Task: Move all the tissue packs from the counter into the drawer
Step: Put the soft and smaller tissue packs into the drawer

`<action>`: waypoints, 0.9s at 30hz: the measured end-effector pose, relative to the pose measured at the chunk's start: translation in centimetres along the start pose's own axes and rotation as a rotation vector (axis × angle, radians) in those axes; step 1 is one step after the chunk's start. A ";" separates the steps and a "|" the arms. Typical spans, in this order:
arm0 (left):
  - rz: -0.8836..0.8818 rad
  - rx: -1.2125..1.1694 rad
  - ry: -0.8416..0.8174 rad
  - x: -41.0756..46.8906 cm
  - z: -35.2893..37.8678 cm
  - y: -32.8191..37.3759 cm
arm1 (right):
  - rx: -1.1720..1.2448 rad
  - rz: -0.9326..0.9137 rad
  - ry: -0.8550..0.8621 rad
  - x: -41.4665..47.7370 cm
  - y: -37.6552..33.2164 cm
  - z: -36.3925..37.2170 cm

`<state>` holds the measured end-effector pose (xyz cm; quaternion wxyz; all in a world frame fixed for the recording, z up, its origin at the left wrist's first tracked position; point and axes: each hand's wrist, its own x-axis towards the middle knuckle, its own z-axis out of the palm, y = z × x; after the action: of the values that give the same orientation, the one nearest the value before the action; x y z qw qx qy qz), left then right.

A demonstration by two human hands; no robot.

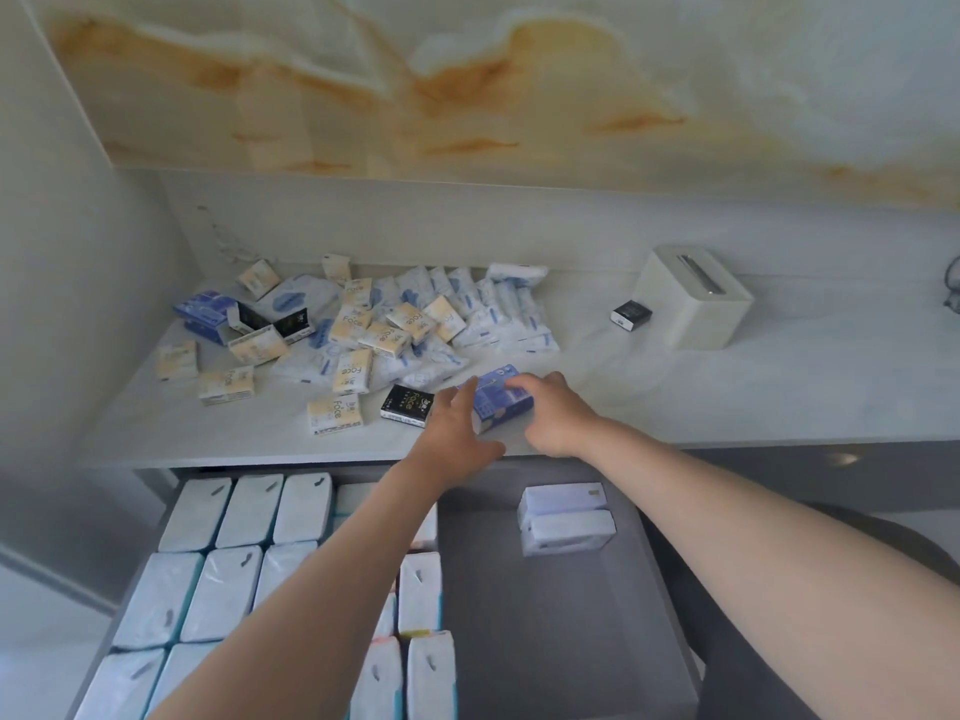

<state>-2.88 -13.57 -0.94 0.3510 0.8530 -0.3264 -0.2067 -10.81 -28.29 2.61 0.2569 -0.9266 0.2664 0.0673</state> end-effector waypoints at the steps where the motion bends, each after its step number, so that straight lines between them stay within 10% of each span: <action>1: -0.005 0.002 0.032 0.2 -0.1 -0.2 | -0.010 0.007 -0.004 0.1 -0.2 0.2; 12: 0.247 0.172 0.184 -1.2 -2.2 -1.3 | 0.233 0.050 -0.103 -1.5 -0.9 -0.2; 27: 0.036 -0.117 -0.474 -9.8 -0.2 -2.7 | 0.053 -0.013 -0.525 -9.4 0.9 4.2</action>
<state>-8.53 -5.15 -1.58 0.3170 0.7528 -0.4022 -0.4136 -19.20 -22.46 1.03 0.3420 -0.8720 0.1863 0.2966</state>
